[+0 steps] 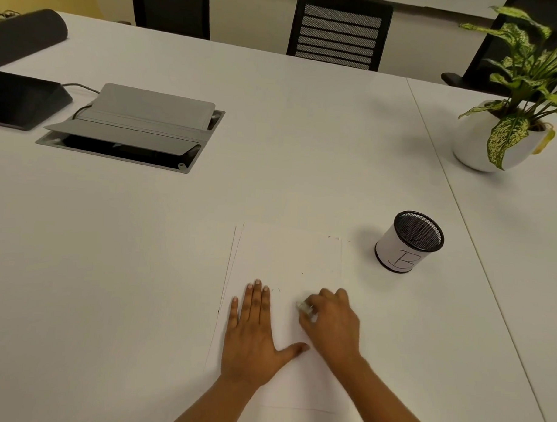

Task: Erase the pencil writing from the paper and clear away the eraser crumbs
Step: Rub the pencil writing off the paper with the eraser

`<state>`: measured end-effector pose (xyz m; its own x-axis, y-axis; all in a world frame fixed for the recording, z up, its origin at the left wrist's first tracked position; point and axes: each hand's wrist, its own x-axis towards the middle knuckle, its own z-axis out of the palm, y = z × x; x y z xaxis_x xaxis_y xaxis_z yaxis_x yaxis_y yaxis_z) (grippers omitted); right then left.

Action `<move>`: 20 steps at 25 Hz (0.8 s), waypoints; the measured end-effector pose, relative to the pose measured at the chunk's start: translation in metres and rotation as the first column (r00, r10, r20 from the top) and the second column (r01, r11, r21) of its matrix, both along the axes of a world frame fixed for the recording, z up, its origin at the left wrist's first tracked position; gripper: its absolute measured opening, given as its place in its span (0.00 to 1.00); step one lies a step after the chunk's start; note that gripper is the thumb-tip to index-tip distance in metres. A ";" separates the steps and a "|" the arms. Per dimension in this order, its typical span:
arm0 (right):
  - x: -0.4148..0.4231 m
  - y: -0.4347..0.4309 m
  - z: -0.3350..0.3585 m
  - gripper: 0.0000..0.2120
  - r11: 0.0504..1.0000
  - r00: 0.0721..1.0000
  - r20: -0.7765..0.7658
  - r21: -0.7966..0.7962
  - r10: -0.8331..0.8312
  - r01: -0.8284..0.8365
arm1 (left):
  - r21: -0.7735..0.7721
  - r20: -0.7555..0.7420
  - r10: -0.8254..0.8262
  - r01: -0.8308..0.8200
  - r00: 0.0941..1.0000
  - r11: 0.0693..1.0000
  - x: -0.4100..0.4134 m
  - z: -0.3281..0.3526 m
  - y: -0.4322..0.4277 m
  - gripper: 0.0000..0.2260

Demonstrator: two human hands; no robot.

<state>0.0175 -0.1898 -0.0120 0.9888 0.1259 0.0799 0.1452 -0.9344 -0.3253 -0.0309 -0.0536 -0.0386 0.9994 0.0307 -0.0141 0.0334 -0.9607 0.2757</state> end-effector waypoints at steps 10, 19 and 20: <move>-0.018 0.008 0.006 0.09 0.987 0.987 -0.011 0.021 0.158 -0.158 | -0.014 0.000 0.018 -0.018 1.000 1.000 0.000 -0.002 -0.002 0.48; -0.003 0.001 0.012 0.10 0.997 0.997 -0.018 -0.013 0.078 -0.079 | -0.006 -0.016 0.019 -0.019 1.000 1.000 -0.001 0.002 -0.001 0.50; -0.013 0.006 0.009 0.10 0.993 0.993 -0.027 0.006 0.117 -0.117 | -0.017 -0.014 0.017 -0.017 1.000 1.000 0.000 0.002 -0.001 0.48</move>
<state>0.0044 -0.1842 -0.0030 0.9692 0.2404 0.0539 0.2444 -0.9102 -0.3343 -0.0310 -0.0545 -0.0367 0.9985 0.0471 -0.0283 0.0534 -0.9550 0.2916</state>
